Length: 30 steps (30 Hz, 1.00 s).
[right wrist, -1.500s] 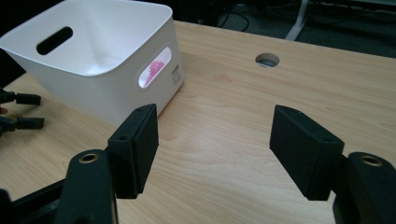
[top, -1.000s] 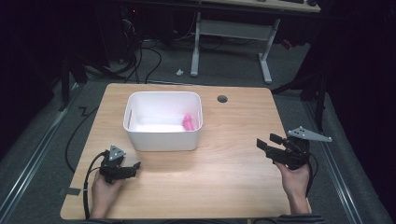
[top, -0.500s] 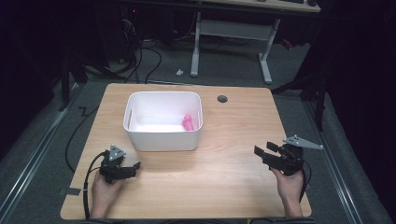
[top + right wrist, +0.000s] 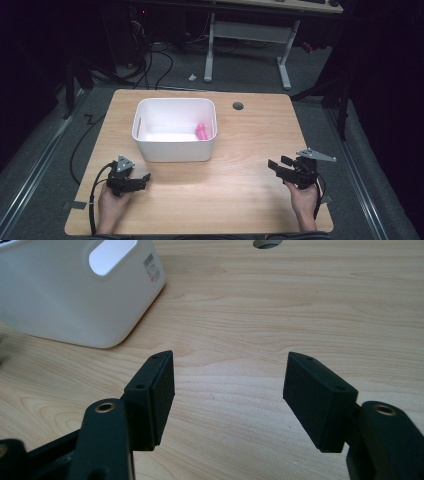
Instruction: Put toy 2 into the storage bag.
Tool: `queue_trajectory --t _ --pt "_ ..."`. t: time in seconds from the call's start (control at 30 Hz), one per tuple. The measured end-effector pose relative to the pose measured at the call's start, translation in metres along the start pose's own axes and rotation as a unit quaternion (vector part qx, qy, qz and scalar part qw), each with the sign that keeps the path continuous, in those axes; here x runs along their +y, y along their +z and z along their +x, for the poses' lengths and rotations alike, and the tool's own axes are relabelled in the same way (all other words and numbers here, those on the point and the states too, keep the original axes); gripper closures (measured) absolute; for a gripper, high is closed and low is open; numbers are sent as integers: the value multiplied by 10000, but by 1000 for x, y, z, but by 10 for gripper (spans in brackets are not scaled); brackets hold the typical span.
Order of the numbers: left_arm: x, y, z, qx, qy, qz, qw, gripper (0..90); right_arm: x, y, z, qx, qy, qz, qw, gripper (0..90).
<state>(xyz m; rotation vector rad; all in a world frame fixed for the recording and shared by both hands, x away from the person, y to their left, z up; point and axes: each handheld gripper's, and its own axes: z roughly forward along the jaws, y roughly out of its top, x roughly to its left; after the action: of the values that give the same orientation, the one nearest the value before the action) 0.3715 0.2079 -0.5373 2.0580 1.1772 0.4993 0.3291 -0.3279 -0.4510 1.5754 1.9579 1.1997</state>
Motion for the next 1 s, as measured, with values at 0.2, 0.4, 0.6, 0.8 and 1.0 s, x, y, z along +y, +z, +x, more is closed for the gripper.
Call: queue_trajectory --t 0.2,0.4,0.6,0.8,1.0 --pt "0 0 0 0 1 0 10000 196 -5 10 -4 -33 51 71 10000 375" --pt "0 0 0 1 0 0 10000 196 -11 20 -8 -99 61 165 9998 375" --pt "0 0 0 0 1 -1 10000 196 -19 31 -13 -208 112 283 9993 373" --pt "0 0 0 0 0 -2 10000 196 -25 40 -15 -348 30 385 9987 370" --pt "0 0 0 1 0 -2 10000 196 -31 51 -18 -529 -37 479 9974 366"
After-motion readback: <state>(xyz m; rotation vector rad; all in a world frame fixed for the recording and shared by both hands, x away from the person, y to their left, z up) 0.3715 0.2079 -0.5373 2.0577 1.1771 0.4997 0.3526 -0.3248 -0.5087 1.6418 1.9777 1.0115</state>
